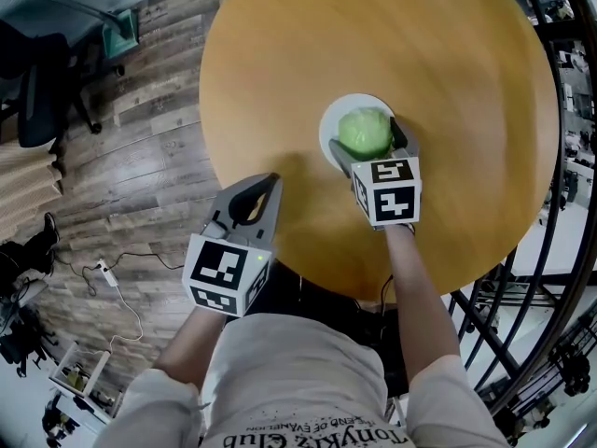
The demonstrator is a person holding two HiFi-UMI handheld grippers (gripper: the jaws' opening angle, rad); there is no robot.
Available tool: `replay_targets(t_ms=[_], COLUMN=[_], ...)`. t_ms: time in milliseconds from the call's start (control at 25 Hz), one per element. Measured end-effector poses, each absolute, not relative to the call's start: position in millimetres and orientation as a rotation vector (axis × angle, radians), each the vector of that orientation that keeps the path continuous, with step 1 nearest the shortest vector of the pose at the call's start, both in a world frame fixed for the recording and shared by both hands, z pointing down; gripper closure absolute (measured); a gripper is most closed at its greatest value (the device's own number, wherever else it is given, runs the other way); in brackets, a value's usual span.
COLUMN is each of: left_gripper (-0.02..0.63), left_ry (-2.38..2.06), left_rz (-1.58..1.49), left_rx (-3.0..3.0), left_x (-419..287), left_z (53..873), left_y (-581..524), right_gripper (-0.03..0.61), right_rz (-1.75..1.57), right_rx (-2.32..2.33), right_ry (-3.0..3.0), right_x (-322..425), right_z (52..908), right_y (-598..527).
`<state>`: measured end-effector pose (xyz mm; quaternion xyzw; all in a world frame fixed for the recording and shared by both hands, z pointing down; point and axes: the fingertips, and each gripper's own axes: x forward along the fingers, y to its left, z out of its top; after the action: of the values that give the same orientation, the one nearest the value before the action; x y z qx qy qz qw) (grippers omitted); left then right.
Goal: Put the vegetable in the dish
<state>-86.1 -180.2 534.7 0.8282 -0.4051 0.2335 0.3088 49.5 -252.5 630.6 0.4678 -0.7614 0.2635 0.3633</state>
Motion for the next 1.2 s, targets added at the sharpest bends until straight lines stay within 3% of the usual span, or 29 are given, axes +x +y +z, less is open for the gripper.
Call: replay_targets(t_ms=[1200], left_gripper=[0.591], left_ry=[-1.108], left_rz=[0.602], left_rx=[2.164], left_x=[-104], left_z=[528], left_y=[-173], right_gripper=[0.092], right_rz=[0.622], right_rx=[1.138], right_ry=[-1.911], right_x=[47], right_z=[634], right_y=[-261])
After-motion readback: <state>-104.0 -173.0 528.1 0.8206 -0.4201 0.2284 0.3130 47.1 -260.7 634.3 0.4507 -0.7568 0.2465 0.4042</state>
